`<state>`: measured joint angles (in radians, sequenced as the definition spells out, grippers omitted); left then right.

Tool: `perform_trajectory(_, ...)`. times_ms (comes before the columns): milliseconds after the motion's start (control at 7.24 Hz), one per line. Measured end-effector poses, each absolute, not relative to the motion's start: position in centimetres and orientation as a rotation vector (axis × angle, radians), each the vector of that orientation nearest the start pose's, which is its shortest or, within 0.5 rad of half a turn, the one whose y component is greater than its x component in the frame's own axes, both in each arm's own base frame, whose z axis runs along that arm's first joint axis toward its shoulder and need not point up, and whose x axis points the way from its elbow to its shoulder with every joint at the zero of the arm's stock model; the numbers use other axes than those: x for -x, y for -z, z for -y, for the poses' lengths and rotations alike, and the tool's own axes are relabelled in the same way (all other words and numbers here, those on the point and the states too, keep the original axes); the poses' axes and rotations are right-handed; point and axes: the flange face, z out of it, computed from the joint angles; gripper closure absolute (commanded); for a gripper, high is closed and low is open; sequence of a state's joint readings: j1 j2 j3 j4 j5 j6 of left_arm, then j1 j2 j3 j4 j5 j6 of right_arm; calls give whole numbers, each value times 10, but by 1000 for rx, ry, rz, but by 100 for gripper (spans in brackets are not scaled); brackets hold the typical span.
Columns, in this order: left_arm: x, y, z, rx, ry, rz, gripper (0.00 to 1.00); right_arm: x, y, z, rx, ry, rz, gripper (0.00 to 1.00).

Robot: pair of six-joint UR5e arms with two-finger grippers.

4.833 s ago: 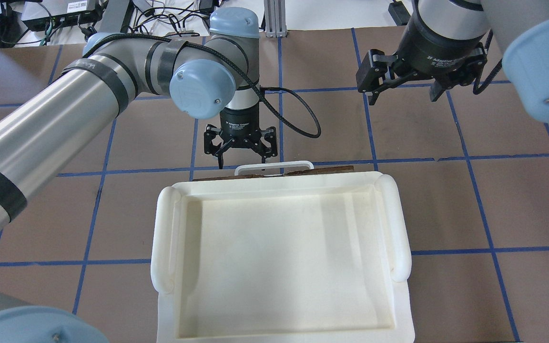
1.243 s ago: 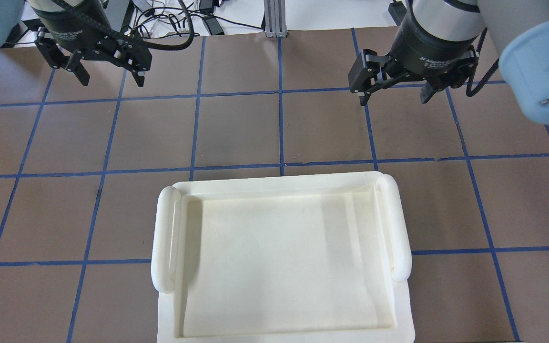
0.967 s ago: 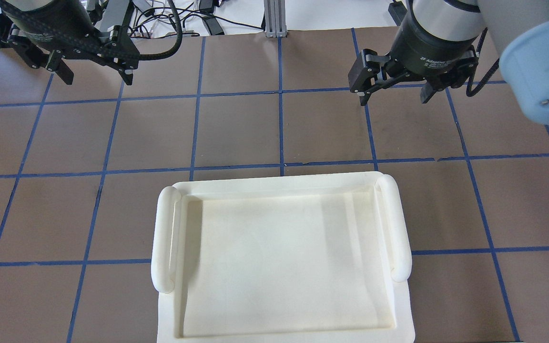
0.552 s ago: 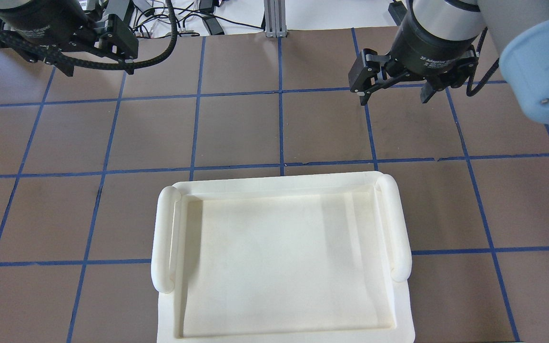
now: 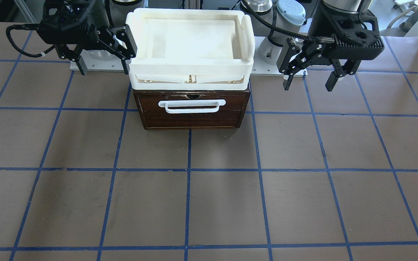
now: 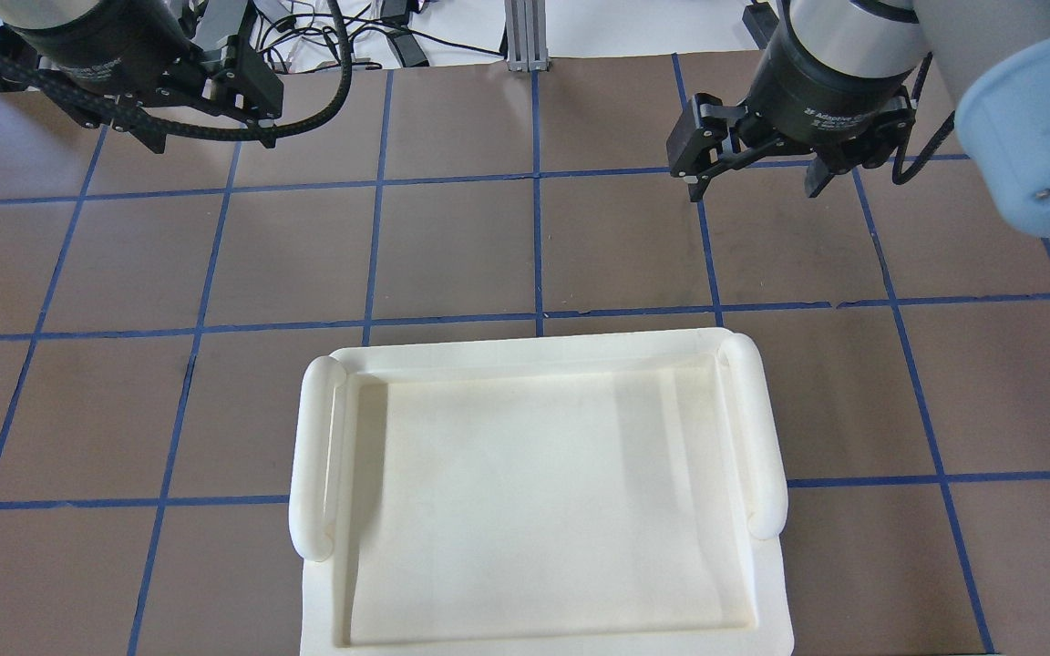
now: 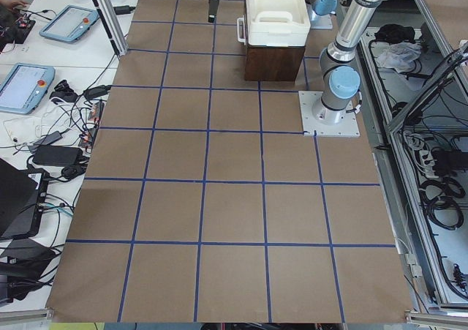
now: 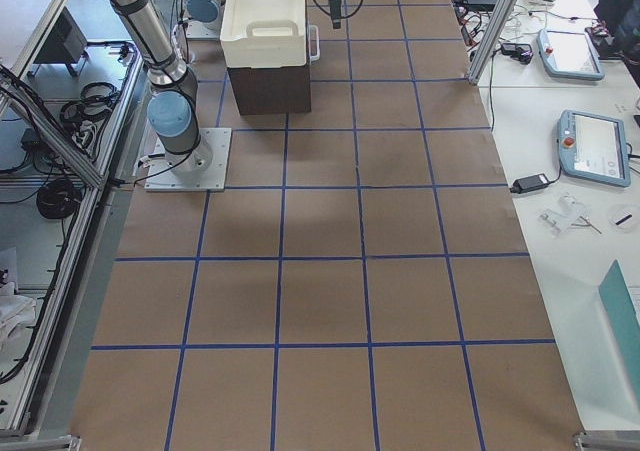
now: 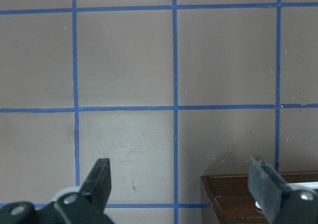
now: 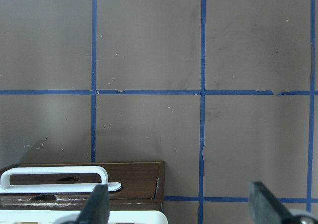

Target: Put scissors in drawer and close it

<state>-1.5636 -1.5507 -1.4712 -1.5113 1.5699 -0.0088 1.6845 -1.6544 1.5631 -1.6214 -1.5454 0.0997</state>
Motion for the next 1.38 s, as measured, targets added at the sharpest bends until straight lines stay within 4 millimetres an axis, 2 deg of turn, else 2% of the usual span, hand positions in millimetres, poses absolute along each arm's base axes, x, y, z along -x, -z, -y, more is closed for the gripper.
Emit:
perform_trajectory(414, 129, -544, 503, 119, 241, -3137, 0, -188, -537, 449, 26, 215, -3094, 0)
perform_trajectory(1381, 129, -535, 501, 94, 131, -3135, 0, -188, -537, 450, 25, 213, -3095, 0)
